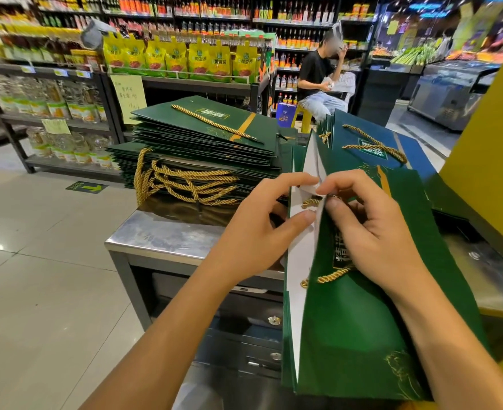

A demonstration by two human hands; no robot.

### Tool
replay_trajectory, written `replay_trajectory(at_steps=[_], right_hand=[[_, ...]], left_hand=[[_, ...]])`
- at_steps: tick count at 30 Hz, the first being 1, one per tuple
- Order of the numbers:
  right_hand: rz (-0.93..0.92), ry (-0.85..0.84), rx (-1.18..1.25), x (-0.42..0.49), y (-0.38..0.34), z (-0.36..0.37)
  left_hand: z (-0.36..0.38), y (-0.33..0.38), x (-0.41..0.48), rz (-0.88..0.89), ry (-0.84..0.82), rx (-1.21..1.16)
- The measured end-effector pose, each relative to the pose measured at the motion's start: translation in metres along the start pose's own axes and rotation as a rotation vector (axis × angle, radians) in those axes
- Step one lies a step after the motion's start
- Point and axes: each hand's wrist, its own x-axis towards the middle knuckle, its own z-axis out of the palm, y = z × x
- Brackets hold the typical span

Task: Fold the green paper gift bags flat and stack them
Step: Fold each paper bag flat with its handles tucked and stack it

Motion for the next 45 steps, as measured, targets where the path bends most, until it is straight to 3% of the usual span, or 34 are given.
replay_trajectory(at_steps=[11,20,27,37,45], right_hand=[[0.023,-0.034,0.052,0.001,0.001,-0.001],[0.087,0.102,0.148,-0.001,-0.004,-0.001],[-0.065,-0.061,-0.255,-0.001,0.002,0.004],[-0.009,-0.064,-0.339,0.0,0.0,0.008],[-0.074,0.069,-0.326,0.0,-0.005,0.009]], left_hand=[[0.005,-0.005,0.014,-0.008,0.046,-0.025],[0.004,-0.005,0.008,0.016,0.035,-0.088],[0.003,-0.006,0.009,-0.021,0.039,-0.103],[0.002,-0.002,0.007,-0.043,0.087,-0.12],[0.004,0.0,0.004,-0.059,0.094,-0.13]])
